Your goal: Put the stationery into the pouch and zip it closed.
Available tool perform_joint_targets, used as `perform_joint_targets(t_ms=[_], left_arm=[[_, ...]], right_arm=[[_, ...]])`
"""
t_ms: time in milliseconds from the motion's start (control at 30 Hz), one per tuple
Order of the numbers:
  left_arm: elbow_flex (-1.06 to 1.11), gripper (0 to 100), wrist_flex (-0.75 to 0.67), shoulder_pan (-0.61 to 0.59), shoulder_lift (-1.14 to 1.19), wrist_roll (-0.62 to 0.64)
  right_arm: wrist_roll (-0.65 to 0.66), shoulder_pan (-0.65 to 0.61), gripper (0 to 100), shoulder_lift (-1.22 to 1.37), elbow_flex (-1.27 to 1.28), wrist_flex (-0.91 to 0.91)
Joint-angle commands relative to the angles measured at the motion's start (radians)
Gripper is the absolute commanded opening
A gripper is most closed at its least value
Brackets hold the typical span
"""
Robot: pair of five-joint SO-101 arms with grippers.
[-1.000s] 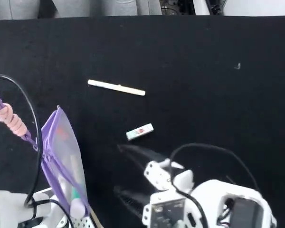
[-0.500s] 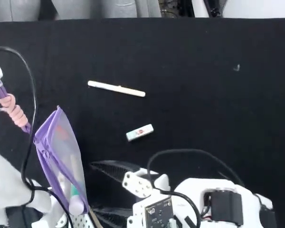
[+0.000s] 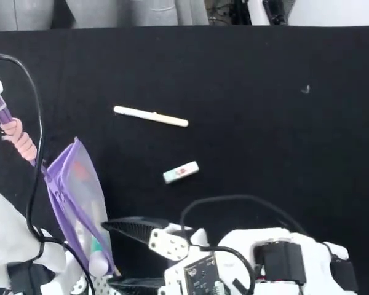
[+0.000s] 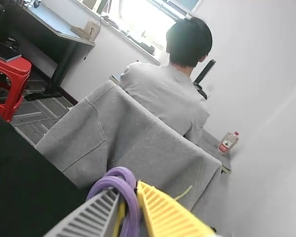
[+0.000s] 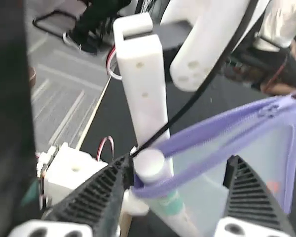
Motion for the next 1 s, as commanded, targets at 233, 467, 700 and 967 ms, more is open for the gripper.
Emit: perform_joint_targets(t_ms=[233, 467, 700, 967], left_arm=[[0.002, 3, -0.021, -0.001, -0.011, 0.006], [0.002, 3, -0.02, -0.001, -0.011, 0.006], [0.002, 3, -0.018, -0.001, -0.011, 0.008], [0.002, 3, -0.017, -0.001, -0.011, 0.008]], right_arm=[[0.0, -0.069, 29.3, -0.008, 0.203, -0.224], [0.0, -0.126, 29.6, -0.001, 0.131, -0.043], [0.008, -0.12, 29.5, -0.005, 0.271, -0.147], [0.008, 0.101, 29.3, -0.007, 0.317, -0.269]])
